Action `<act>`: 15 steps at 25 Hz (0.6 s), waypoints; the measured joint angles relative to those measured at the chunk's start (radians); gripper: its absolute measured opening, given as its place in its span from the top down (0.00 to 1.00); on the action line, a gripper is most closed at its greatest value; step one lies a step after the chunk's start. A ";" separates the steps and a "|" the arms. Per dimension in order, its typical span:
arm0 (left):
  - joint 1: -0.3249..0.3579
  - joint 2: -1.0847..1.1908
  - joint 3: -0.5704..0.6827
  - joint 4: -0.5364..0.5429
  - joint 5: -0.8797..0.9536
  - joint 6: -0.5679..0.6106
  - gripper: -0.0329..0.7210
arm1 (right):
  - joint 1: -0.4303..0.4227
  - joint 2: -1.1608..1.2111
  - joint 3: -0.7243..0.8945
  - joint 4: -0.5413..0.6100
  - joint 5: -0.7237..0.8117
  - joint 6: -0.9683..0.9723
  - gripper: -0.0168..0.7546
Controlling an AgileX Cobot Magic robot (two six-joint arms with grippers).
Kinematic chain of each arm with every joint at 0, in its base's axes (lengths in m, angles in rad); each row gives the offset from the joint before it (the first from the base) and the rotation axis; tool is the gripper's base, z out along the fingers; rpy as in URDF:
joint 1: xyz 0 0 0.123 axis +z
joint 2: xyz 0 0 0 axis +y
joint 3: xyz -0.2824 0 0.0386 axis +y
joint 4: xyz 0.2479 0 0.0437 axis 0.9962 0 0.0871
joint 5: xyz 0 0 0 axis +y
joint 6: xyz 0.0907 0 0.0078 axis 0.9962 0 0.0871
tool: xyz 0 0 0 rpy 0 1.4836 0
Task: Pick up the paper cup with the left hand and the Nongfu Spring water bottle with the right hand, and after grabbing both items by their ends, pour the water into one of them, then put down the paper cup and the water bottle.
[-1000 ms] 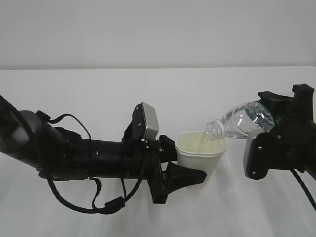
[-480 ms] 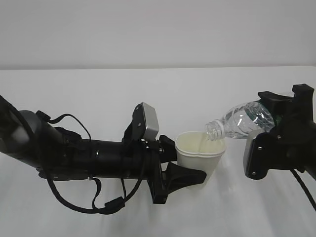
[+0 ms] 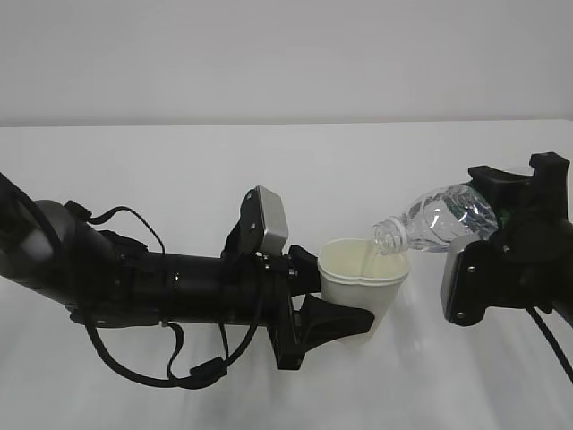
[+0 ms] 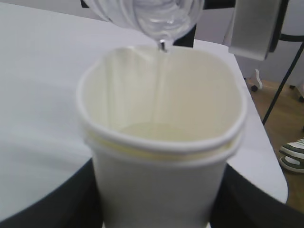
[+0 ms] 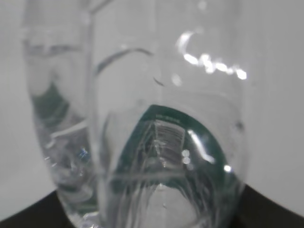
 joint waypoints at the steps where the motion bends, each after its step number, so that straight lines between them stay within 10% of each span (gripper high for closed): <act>1: 0.000 0.000 0.000 0.000 0.000 0.000 0.40 | 0.000 0.000 0.000 0.000 0.000 0.000 0.48; 15: 0.000 0.000 0.000 0.002 0.000 0.000 0.40 | 0.000 0.000 0.000 -0.003 0.000 0.000 0.48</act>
